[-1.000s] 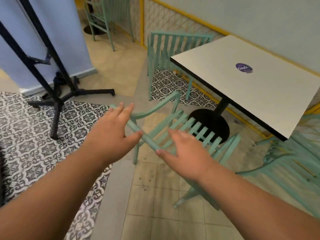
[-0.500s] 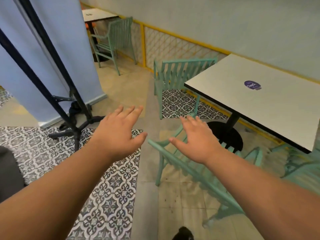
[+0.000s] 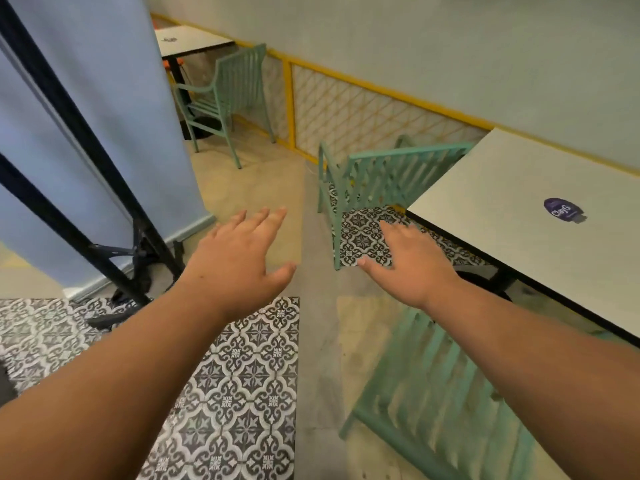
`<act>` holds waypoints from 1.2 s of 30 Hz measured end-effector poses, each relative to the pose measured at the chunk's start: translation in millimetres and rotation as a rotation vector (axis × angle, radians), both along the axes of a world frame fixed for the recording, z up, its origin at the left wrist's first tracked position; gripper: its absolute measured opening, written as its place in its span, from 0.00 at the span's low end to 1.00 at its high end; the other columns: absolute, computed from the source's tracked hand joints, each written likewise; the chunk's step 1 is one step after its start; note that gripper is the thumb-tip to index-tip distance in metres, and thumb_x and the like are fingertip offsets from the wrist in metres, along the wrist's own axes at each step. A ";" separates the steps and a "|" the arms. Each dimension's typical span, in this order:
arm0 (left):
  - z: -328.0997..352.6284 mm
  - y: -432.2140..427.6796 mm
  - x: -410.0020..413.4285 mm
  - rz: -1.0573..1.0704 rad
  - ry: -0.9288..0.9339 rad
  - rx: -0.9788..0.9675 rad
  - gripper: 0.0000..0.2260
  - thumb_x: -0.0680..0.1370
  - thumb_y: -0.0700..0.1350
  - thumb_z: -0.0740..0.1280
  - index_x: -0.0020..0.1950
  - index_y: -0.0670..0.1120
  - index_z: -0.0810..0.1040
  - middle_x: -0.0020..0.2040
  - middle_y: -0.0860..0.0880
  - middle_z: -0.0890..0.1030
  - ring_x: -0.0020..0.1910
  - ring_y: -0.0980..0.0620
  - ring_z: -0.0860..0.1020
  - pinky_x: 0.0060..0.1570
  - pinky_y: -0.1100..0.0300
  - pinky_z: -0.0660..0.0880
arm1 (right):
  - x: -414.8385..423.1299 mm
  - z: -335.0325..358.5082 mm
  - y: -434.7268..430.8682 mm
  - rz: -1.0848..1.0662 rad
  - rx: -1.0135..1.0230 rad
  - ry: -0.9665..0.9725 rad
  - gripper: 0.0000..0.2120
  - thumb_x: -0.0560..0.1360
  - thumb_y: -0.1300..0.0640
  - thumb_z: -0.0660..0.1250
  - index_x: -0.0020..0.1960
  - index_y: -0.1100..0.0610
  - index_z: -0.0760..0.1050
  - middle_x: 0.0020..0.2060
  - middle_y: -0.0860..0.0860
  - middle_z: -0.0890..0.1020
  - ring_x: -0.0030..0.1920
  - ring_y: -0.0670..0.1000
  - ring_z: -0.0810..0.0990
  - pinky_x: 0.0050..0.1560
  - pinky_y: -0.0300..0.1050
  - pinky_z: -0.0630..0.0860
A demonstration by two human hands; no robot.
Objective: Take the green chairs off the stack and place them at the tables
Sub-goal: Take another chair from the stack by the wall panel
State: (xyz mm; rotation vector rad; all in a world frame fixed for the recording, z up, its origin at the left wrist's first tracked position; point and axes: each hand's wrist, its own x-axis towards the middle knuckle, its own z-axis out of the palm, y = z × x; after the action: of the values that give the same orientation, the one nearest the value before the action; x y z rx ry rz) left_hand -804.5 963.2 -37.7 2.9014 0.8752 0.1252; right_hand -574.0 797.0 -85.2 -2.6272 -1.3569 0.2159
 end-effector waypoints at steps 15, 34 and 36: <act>-35.4 241.5 93.2 -0.285 0.104 -0.050 0.38 0.78 0.65 0.58 0.83 0.52 0.48 0.83 0.48 0.57 0.81 0.43 0.54 0.77 0.44 0.56 | 23.1 -24.4 167.1 -0.294 -0.039 0.019 0.45 0.75 0.25 0.53 0.82 0.53 0.55 0.79 0.56 0.64 0.79 0.60 0.59 0.78 0.62 0.57; -78.4 355.3 421.0 -0.354 -0.002 -0.149 0.39 0.75 0.64 0.60 0.82 0.52 0.51 0.80 0.47 0.64 0.78 0.44 0.62 0.72 0.42 0.66 | 308.3 -34.8 257.1 -0.421 -0.116 -0.038 0.48 0.71 0.23 0.49 0.81 0.53 0.58 0.77 0.55 0.68 0.77 0.58 0.64 0.75 0.60 0.62; -86.0 367.6 455.8 -0.378 0.004 -0.156 0.39 0.76 0.63 0.61 0.82 0.52 0.51 0.79 0.48 0.65 0.77 0.44 0.63 0.72 0.43 0.67 | 334.5 -41.2 268.9 -0.451 -0.114 -0.033 0.47 0.73 0.24 0.51 0.81 0.53 0.57 0.77 0.55 0.68 0.77 0.58 0.63 0.76 0.59 0.62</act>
State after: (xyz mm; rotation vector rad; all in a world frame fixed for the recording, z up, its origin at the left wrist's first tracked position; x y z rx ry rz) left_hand -348.7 1330.8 -123.7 2.8559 0.3075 0.0170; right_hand -239.5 1065.8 -126.4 -2.9534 -0.7441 0.1894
